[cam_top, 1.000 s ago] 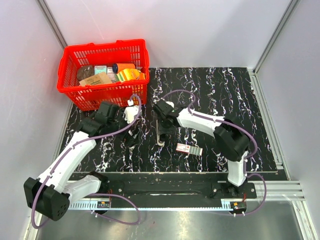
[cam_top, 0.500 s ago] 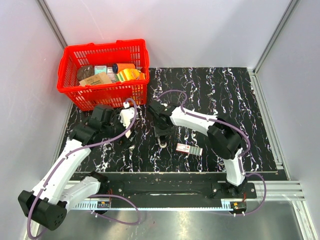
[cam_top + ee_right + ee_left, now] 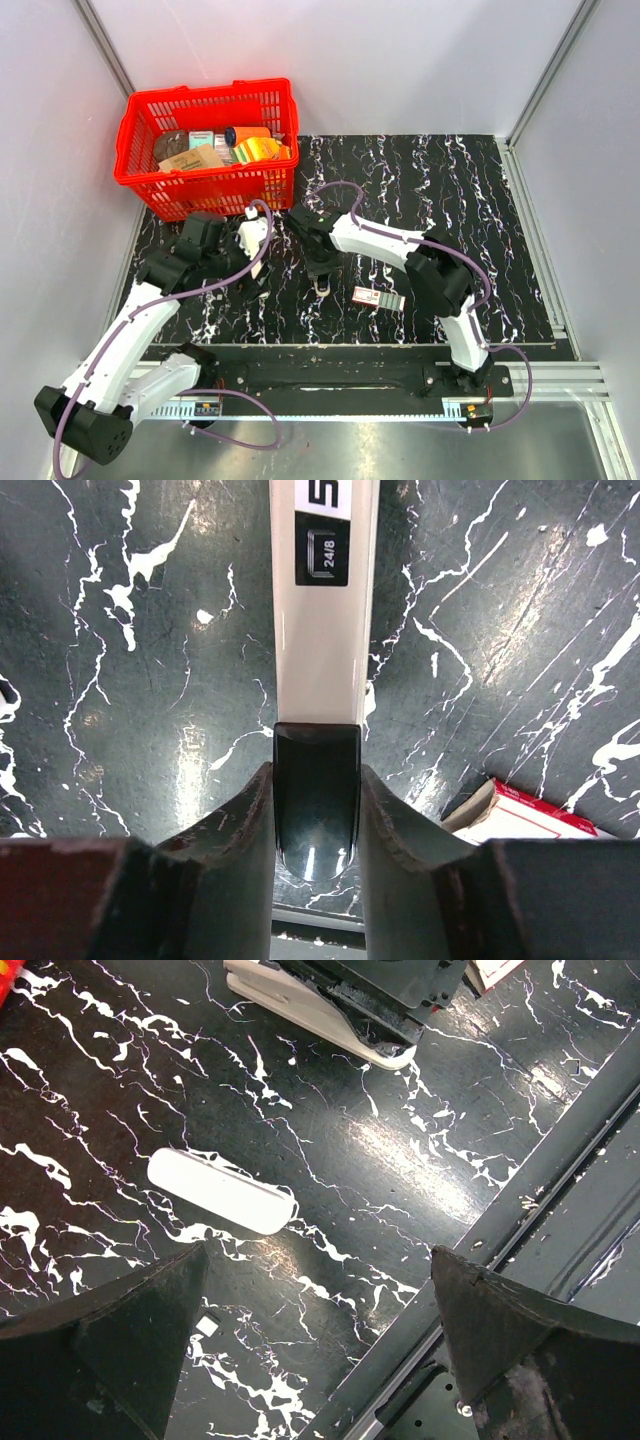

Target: Unload the staples from the stapler

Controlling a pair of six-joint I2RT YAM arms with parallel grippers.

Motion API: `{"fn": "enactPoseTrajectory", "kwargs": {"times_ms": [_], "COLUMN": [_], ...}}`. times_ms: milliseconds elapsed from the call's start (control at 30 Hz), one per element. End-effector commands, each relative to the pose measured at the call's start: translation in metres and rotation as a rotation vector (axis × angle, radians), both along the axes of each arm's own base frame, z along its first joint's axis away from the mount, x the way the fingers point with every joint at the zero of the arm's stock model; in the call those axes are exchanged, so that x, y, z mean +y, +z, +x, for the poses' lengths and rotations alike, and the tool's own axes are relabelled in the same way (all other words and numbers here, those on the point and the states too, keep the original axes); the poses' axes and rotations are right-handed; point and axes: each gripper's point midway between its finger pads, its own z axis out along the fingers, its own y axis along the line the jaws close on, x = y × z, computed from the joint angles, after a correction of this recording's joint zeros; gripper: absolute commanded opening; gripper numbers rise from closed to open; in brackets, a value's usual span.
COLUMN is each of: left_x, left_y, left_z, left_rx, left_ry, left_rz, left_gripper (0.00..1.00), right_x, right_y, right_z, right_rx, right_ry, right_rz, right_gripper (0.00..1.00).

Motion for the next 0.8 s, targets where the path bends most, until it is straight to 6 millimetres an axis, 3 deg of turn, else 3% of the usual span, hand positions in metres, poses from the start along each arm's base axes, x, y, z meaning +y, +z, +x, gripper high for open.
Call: {"fn": "enactPoseTrajectory", "kwargs": {"times_ms": [0, 100, 233, 400, 500, 600, 767], "left_x": [0.001, 0.000, -0.004, -0.018, -0.025, -0.030, -0.039], "left_y": [0.005, 0.005, 0.010, 0.023, 0.023, 0.017, 0.000], "left_z": [0.002, 0.003, 0.005, 0.016, 0.024, 0.030, 0.036], "left_rx": [-0.044, -0.040, -0.051, -0.071, -0.064, -0.066, -0.022], "left_ry": [-0.007, -0.012, -0.023, -0.017, -0.018, -0.043, -0.071], "left_rz": [0.001, -0.001, -0.019, -0.095, -0.114, -0.114, -0.121], "left_gripper": [0.99, 0.99, 0.95, 0.93, 0.94, 0.96, 0.96], "right_x": [0.005, 0.004, 0.009, 0.042, 0.048, 0.045, 0.031], "right_y": [0.007, 0.006, 0.019, 0.089, 0.123, 0.140, 0.151], "right_z": [0.005, 0.006, 0.014, 0.036, 0.043, 0.043, 0.037], "right_rx": [-0.029, -0.026, -0.063, -0.209, -0.274, -0.304, -0.329], "right_ry": [0.009, 0.014, -0.003, -0.079, -0.151, -0.230, -0.349], "right_rz": [-0.015, -0.028, -0.012, 0.238, 0.344, 0.422, 0.530], "right_gripper": [0.26, 0.21, 0.00, 0.00, 0.00, 0.00, 0.00]}}
